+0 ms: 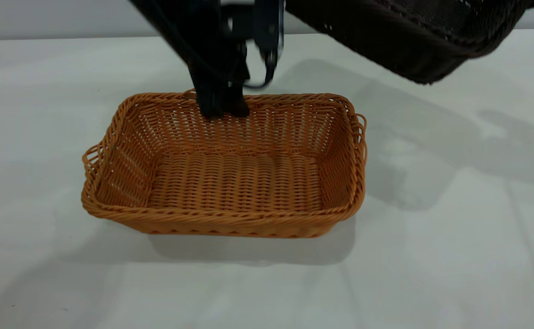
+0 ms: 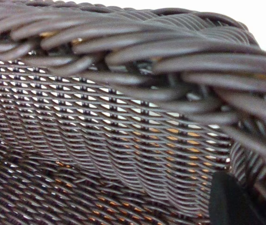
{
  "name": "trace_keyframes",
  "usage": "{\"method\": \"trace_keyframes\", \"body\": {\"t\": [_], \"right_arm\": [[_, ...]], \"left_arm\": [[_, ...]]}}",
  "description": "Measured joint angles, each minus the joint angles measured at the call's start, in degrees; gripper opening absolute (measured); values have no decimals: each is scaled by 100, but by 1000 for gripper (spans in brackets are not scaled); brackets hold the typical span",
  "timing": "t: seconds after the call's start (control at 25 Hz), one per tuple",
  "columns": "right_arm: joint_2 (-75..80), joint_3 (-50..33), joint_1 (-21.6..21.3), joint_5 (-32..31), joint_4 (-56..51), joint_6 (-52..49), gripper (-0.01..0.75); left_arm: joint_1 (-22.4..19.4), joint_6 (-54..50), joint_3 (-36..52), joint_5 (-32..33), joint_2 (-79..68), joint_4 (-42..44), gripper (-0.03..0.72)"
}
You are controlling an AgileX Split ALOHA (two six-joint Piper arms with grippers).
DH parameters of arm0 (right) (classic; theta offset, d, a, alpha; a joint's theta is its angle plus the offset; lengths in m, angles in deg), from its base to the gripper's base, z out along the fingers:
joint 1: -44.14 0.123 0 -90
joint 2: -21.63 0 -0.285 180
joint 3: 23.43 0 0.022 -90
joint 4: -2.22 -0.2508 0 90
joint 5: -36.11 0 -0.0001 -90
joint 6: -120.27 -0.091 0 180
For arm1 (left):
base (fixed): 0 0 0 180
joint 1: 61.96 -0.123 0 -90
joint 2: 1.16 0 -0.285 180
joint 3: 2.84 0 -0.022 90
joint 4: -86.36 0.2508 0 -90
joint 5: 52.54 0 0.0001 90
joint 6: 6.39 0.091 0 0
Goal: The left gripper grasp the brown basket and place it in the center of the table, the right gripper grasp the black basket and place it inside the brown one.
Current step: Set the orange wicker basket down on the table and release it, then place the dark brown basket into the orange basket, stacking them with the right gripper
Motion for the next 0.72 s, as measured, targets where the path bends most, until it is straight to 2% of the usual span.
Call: {"method": "trace_keyframes", "body": {"t": [0.08, 0.28, 0.4, 0.52, 0.72], "right_arm": [[0, 163, -7, -49, -55, -13, 87], [0, 436, -7, -301, -100, -79, 87], [5, 436, 60, -375, 31, -79, 87], [5, 436, 408, -390, 194, -92, 87], [120, 438, 1633, -337, 781, -275, 87]], "left_arm": [[4, -88, 0, 592, 462, 14, 483], [4, -512, 0, 2548, 2086, 263, 459], [4, -675, 0, 3294, 3079, 368, 435], [4, -699, 0, 3553, 3925, 400, 423], [4, -705, 0, 3547, 4927, 412, 420]]}}
